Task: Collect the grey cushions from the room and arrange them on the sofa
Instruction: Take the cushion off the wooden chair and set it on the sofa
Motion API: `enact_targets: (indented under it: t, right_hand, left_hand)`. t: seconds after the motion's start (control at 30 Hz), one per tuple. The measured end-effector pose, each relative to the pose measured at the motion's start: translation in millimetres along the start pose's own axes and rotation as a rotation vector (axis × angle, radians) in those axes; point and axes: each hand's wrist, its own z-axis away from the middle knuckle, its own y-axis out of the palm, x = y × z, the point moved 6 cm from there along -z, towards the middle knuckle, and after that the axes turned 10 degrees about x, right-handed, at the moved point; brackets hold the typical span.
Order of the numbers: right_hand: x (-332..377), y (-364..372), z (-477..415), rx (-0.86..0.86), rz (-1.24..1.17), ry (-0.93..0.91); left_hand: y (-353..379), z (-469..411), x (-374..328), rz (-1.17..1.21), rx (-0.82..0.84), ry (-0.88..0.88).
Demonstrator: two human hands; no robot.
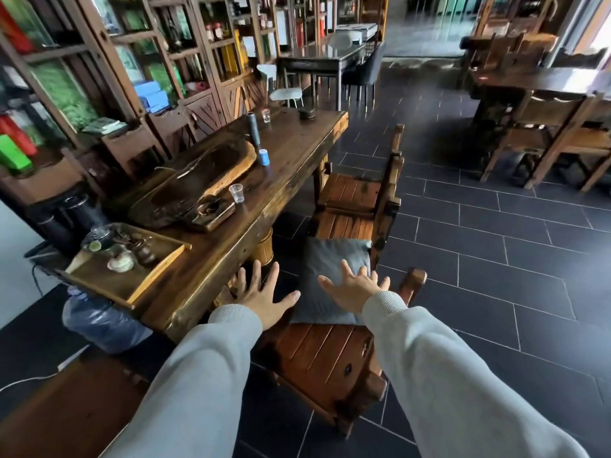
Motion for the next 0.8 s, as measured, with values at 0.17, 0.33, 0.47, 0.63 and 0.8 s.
enact_targets:
  t: [0.17, 0.33, 0.47, 0.63, 0.8]
  right_hand:
    - [8, -14, -56, 0.006, -0.035, -0.013]
    - [7, -16, -117, 0.023, -0.129, 0.004]
    - [5, -8, -165, 0.021, -0.197, 0.052]
    - [-4, 23, -277, 0.048, -0.461, 0.21]
    - [-21, 85, -336, 0.094, -0.767, 0.433]
  left_hand:
    - [-33, -61, 0, -0.035, 0.009, -0.034]
    - [-47, -134, -4, -0.056, 0.05, 0.013]
    - [-54, -189, -7, -0.125, 0.072, 0.061]
    - [-77, -343, -22, -0.251, 0.157, 0.181]
    - [-67, -470, -41, -0.35, 0.272, 0.321]
